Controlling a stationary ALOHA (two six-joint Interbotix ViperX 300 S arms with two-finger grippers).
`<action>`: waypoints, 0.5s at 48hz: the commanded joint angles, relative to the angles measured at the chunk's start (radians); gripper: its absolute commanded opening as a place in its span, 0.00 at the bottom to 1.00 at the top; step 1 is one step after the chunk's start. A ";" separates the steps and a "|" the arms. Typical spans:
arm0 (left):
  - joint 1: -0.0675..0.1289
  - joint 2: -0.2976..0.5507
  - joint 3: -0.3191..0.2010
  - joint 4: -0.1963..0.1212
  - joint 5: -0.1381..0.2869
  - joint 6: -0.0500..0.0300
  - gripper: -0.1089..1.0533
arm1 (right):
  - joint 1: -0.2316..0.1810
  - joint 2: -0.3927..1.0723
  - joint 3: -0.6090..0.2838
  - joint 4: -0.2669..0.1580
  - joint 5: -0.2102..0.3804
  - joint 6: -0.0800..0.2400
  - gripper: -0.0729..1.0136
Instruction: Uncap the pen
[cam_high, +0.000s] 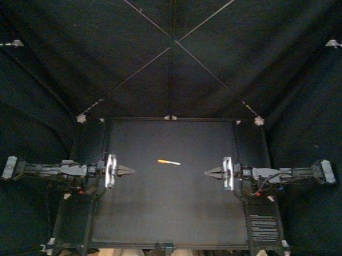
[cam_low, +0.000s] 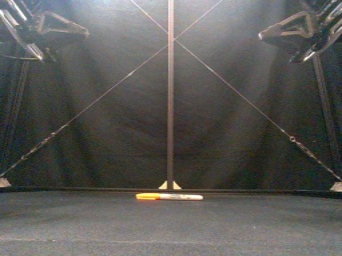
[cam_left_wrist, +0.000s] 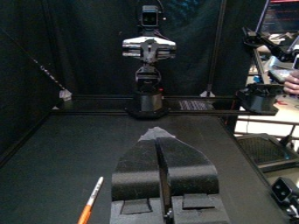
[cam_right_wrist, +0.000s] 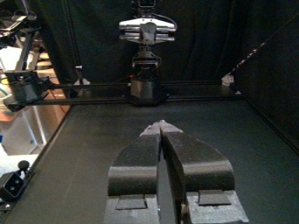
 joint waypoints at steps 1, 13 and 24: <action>-0.002 0.008 0.011 -0.014 0.000 -0.0015 0.04 | -0.005 0.026 -0.015 0.003 -0.006 0.006 0.06; 0.018 0.064 0.008 -0.015 -0.002 0.0092 0.10 | -0.023 0.215 -0.087 0.002 -0.006 0.008 0.07; 0.080 0.209 -0.037 0.029 -0.012 0.0107 0.10 | -0.155 0.492 -0.224 -0.002 -0.006 0.008 0.07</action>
